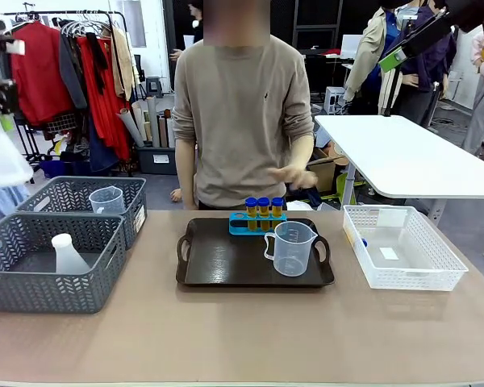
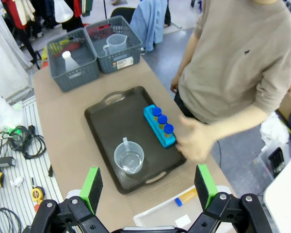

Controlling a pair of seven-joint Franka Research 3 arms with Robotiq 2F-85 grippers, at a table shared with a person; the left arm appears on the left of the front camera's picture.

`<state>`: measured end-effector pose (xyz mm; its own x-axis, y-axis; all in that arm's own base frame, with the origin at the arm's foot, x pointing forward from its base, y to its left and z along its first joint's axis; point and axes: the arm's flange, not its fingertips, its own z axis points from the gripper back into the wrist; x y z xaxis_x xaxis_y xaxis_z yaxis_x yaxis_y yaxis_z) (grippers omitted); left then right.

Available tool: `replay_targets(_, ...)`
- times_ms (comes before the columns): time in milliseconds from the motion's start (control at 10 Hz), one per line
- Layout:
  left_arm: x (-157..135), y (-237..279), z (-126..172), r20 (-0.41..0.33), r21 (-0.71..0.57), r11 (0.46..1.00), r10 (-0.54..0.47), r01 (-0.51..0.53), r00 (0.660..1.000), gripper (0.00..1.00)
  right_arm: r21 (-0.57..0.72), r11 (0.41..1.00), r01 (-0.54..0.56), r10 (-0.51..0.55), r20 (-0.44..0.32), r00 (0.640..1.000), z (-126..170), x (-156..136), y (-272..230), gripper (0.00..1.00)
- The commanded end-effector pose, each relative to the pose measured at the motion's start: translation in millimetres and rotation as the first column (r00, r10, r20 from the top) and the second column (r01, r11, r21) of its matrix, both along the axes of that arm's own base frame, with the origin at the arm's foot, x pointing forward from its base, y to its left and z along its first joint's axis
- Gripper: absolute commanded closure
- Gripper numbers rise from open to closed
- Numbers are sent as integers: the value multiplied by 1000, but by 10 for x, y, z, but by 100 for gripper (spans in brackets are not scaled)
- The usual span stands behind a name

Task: Prepare the laboratory tools.
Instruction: Pick up one Small flask and place it on the Handle tray.

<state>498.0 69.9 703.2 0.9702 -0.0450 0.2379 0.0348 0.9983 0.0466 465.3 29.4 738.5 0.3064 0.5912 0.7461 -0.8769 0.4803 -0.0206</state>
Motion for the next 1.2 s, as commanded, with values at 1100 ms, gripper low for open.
replay_targets(1100,-82,-176,1328,175,80,985,-162,150,971,100,-1,1000,-2,2,4,1000,5,-13,7,0)
